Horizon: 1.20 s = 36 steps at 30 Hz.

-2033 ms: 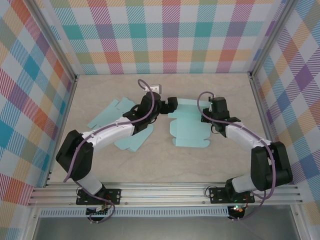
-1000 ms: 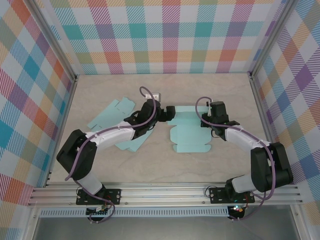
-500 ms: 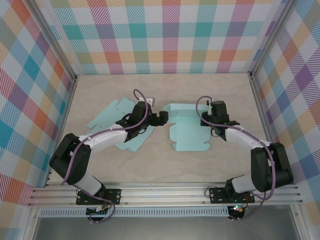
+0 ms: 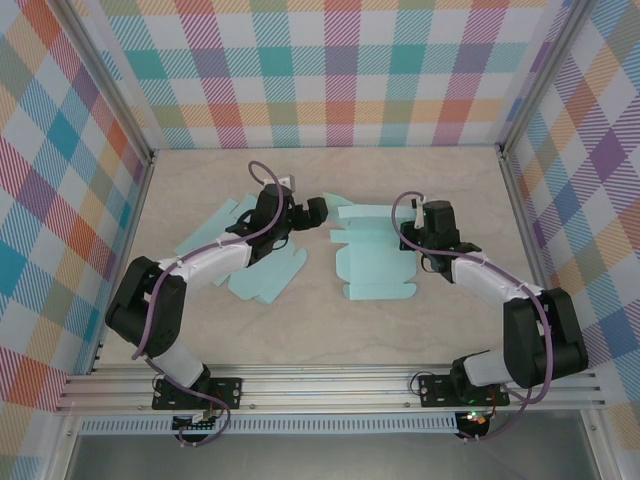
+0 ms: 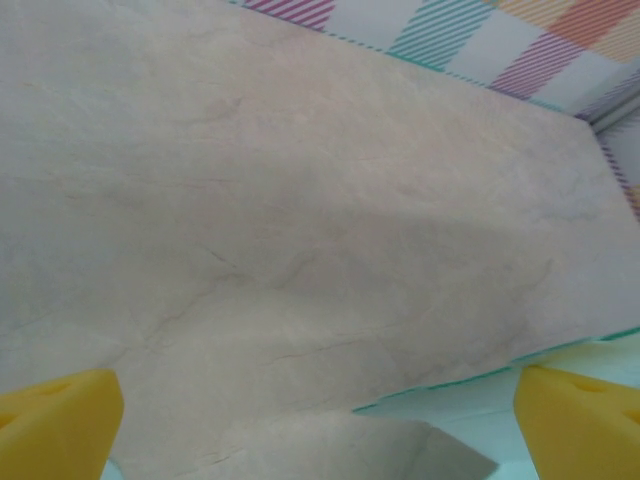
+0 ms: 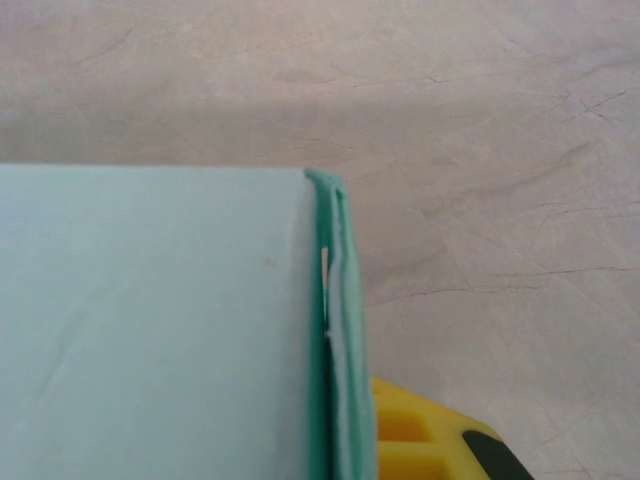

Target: Fold the paper box

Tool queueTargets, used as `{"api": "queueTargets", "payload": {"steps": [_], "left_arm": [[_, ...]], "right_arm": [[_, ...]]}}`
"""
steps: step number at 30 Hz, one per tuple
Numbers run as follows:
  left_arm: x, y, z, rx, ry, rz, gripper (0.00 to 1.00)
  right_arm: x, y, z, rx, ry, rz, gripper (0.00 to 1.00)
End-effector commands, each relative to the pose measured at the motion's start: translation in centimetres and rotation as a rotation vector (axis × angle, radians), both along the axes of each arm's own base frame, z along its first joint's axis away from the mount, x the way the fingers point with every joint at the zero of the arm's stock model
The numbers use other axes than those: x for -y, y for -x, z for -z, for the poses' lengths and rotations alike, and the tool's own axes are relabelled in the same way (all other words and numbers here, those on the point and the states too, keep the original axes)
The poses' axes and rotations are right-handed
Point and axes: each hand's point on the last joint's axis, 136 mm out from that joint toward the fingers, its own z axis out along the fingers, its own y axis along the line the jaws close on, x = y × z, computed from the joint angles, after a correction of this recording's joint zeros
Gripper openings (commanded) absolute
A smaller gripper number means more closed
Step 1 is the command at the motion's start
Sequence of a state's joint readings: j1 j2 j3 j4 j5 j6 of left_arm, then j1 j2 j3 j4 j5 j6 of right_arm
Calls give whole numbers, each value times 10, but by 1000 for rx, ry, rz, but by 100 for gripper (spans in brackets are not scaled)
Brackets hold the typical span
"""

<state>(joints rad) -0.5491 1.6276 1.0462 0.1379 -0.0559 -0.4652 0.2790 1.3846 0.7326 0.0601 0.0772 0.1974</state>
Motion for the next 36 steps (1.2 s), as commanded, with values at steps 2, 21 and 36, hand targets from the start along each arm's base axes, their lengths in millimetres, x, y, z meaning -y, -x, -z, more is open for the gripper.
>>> {"api": "queueTargets", "payload": {"steps": [2, 21, 36], "left_arm": [[18, 12, -29, 27, 132, 76, 100], [37, 47, -46, 61, 55, 171, 100], [56, 27, -18, 30, -16, 164, 100]], "right_arm": [[-3, -5, -3, 13, 0, -16, 0], [-3, -5, -3, 15, -4, -12, 0], [-6, -3, -6, 27, -21, -28, 0]]}}
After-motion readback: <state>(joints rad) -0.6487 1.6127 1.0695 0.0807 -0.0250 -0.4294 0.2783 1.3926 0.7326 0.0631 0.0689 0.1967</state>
